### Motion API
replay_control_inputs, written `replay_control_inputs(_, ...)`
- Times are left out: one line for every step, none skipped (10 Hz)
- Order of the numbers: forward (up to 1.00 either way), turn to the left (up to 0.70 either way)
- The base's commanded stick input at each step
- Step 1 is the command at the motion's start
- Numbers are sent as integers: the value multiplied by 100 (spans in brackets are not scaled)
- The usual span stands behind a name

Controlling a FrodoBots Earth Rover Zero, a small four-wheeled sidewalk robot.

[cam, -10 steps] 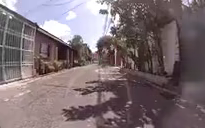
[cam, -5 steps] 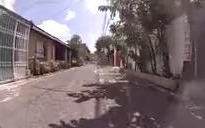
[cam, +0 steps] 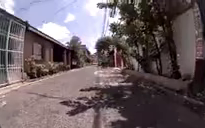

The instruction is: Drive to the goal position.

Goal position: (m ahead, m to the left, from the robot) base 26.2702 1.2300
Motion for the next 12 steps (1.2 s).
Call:
replay_control_inputs(70,2)
replay_control_inputs(70,2)
replay_control_inputs(70,2)
replay_control_inputs(70,2)
replay_control_inputs(70,2)
replay_control_inputs(70,2)
replay_control_inputs(70,2)
replay_control_inputs(70,2)
replay_control_inputs(70,2)
replay_control_inputs(70,18)
replay_control_inputs(70,37)
replay_control_inputs(70,28)
